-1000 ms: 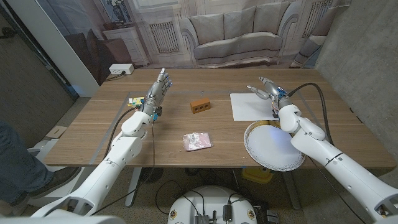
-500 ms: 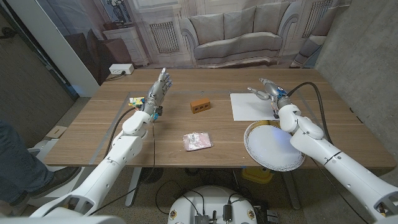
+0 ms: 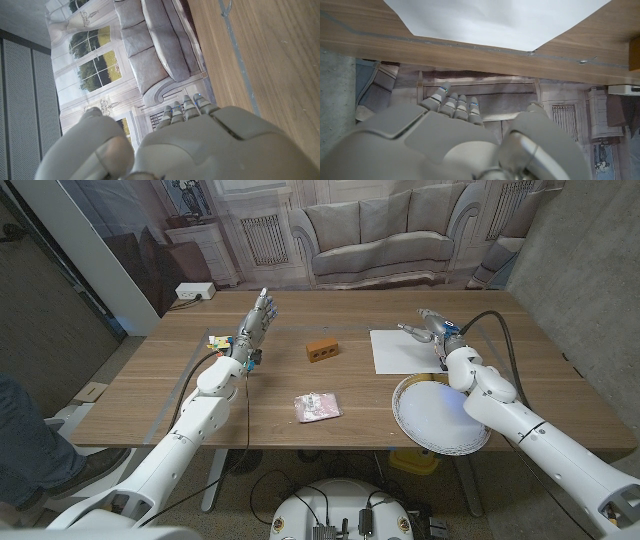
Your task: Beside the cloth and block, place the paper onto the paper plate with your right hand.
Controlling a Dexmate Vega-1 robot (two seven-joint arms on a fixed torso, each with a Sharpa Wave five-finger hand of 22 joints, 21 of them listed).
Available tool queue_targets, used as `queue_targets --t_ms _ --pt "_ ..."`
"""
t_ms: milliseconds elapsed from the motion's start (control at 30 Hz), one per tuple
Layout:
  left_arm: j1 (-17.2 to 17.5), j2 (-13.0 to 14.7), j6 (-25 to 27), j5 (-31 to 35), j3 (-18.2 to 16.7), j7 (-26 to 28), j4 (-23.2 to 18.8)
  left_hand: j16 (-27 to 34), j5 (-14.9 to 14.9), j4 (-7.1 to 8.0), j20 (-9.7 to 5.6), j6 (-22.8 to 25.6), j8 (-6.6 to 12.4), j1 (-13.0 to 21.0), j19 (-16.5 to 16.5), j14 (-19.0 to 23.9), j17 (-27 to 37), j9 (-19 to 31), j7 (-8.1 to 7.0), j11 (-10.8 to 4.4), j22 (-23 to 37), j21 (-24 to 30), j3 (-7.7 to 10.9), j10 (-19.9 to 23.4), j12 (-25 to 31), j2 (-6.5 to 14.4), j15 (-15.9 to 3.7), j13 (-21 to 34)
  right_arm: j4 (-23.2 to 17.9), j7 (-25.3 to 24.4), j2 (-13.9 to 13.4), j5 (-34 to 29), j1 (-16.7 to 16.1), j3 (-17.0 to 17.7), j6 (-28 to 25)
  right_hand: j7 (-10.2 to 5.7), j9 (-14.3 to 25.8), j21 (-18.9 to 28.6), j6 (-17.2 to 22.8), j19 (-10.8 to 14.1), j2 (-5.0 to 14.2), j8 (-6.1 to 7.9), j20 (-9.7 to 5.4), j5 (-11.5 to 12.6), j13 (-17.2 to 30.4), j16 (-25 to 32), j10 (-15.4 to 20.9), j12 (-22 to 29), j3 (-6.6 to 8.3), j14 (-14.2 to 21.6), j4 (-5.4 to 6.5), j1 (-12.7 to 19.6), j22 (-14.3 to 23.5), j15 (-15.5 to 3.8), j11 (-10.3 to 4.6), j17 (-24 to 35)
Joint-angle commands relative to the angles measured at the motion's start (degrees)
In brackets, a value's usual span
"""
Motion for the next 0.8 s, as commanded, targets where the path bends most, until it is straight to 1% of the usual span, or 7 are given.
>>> queue_targets --t_ms 33,167,400,800 --pt "1.0 0.9 0.4 -0.2 -0.6 0.2 -1.5 -0.1 0.3 -0.03 -0.46 0.2 -0.27 0.2 -0.4 -0.4 0.2 0.3 -0.09 -0.47 0.2 -0.1 -0.38 -0.2 0.1 0.2 0.03 0.1 0.7 2.1 0.4 -1.7 1.0 -1.3 -1.3 -0.22 0.1 -0.2 0.0 -0.2 -0.1 -0.12 -1.36 0.3 0.2 -0.1 -0.3 -0.2 0.18 -0.2 -0.51 0.6 0.1 0.19 0.02 0.3" --pt "1.2 1.2 0.5 -0.3 -0.7 0.3 -2.0 -0.1 0.3 -0.01 -0.29 0.2 -0.26 0.2 -0.5 -0.4 0.3 0.3 0.01 -0.29 0.2 -0.1 -0.46 -0.1 0.1 0.3 0.32 0.1 0.9 2.3 0.6 -2.0 1.1 -1.4 -1.7 -0.26 0.1 -0.4 0.0 -0.2 -0.11 -0.13 -1.32 0.3 0.3 -0.1 -0.4 -0.2 0.16 -0.2 -0.57 0.6 0.1 0.24 -0.04 0.3" --pt "1.7 1.8 0.7 -0.7 -0.8 0.3 -2.9 0.0 0.3 0.02 -0.87 0.2 -0.3 0.2 0.0 -0.4 0.3 0.3 0.15 0.16 0.2 0.1 -0.6 -0.2 0.0 0.3 0.2 0.1 1.2 3.0 0.8 -2.5 1.2 -1.7 -2.6 -0.29 0.1 -0.6 -0.1 -0.3 -0.1 -0.09 -1.16 0.3 0.3 -0.1 -0.5 -0.2 0.13 -0.3 -0.62 0.7 0.1 0.33 0.01 0.3" --pt "2.4 2.3 0.6 -1.0 -0.8 1.1 -3.8 0.0 0.3 0.04 -0.92 0.2 -0.34 0.2 0.0 -0.4 0.3 0.3 0.08 0.01 0.2 0.1 -0.79 -0.2 0.0 0.4 0.19 0.1 2.2 4.2 1.0 -3.3 1.7 -2.6 -3.2 -0.4 0.1 -0.9 -0.1 -0.4 -0.14 -0.07 -1.04 0.3 0.3 -0.1 -0.8 -0.2 0.03 -0.4 -0.71 0.7 0.1 0.35 -0.04 0.3"
